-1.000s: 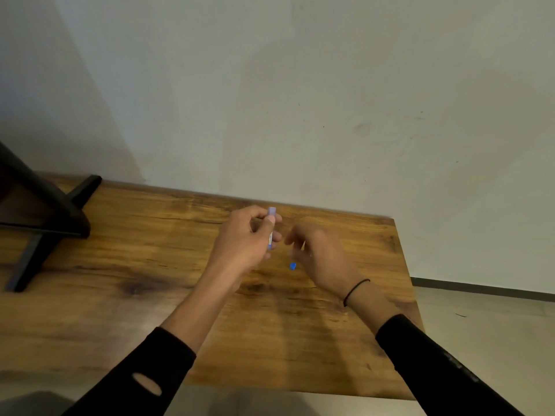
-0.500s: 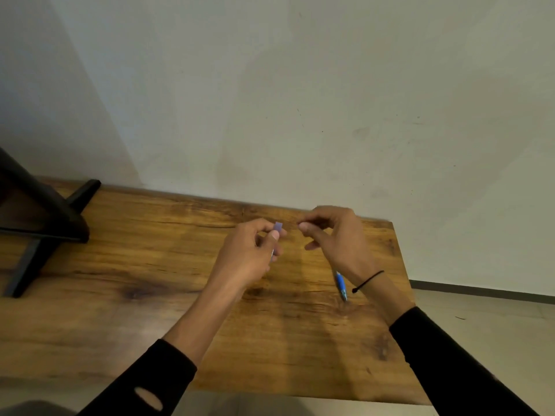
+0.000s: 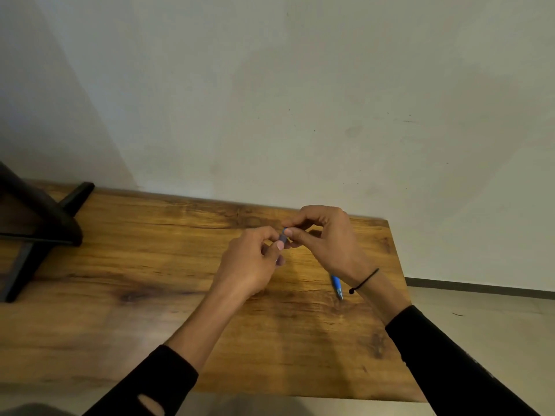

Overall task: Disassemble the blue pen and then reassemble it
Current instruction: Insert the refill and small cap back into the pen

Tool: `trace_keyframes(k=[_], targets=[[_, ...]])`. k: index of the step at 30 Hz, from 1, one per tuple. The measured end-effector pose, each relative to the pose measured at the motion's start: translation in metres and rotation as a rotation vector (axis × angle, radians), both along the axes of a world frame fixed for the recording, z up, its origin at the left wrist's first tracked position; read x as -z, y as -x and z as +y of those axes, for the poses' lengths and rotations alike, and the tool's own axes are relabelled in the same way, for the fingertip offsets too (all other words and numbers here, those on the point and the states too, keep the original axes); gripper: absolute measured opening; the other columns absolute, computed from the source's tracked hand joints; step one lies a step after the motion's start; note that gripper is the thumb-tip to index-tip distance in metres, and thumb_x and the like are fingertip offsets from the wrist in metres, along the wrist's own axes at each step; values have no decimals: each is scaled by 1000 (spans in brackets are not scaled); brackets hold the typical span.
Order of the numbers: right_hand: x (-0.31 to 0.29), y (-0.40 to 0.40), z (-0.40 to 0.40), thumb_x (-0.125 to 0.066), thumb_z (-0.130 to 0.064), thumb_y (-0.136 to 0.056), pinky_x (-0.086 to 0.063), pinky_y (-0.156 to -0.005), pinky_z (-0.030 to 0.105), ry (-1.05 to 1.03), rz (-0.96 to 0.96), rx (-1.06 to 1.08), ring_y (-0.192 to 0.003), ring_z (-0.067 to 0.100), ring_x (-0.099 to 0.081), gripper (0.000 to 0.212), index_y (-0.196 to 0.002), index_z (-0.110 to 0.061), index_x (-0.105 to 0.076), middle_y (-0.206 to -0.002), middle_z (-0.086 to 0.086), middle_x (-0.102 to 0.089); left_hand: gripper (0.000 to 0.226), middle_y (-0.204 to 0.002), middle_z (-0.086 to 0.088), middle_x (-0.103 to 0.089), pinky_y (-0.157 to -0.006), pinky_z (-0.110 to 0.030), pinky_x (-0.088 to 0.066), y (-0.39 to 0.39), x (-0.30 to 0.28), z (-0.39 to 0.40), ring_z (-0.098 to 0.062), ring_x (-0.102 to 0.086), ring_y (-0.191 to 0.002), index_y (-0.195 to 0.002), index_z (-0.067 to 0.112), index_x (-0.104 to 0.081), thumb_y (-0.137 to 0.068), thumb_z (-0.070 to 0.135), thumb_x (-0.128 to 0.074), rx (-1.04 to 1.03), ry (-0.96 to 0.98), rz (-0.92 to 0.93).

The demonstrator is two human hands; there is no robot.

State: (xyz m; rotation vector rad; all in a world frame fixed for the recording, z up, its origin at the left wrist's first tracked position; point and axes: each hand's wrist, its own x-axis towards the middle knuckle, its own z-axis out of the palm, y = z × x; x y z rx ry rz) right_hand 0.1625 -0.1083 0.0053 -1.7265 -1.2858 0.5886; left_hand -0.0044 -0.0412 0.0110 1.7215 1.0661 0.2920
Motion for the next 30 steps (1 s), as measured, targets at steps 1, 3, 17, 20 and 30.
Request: trace_keyframes(k=[1,3,17,20,30], targets=[[0,0,0,-82,-13,-92,-68,-73,38,5,1,0,-76,11,-78,5,-94,-17,-83,-84,-5,-80,15,-89,2,-82,-94,-54,-66,0,0,0,-17,-80,-94,-109,28,-77,-110,27,-62,11,-9,10],[1,0,0,-82,-13,-92,-68,-73,43,14,5,2,-76,13,-77,4,-93,-17,-83,-84,-4,-80,15,-88,3,-82,-93,-53,-66,1,-1,0,-17,-80,-94,-108,27,-77,-110,27,-62,21,-19,24],[10,11,-4,-92,-35,-77,-54,-87,19,159,-349,-195,-106,3,-56,76,-144,-23,-58,-125,-12,-54,16,-91,-6,-85,-67,-31,-70,-2,7,4,-18,-85,-82,-110,19,-79,-110,20,-63,-167,253,-187],[10,15,-8,-88,-37,-78,-45,-88,18,110,-541,-208,-111,3,-42,77,-144,-22,-52,-128,-10,-46,18,-87,-2,-86,-59,-22,-64,-5,11,3,-9,-84,-81,-104,27,-78,-111,23,-62,-174,286,-187],[39,-6,-16,-69,-71,-79,-32,-107,47,393,-837,-272,-131,24,-37,81,-143,-23,-55,-138,-2,-48,21,-115,11,-75,-75,-28,-53,9,38,2,-5,-66,-94,-125,31,-69,-112,33,-53,12,-426,196]])
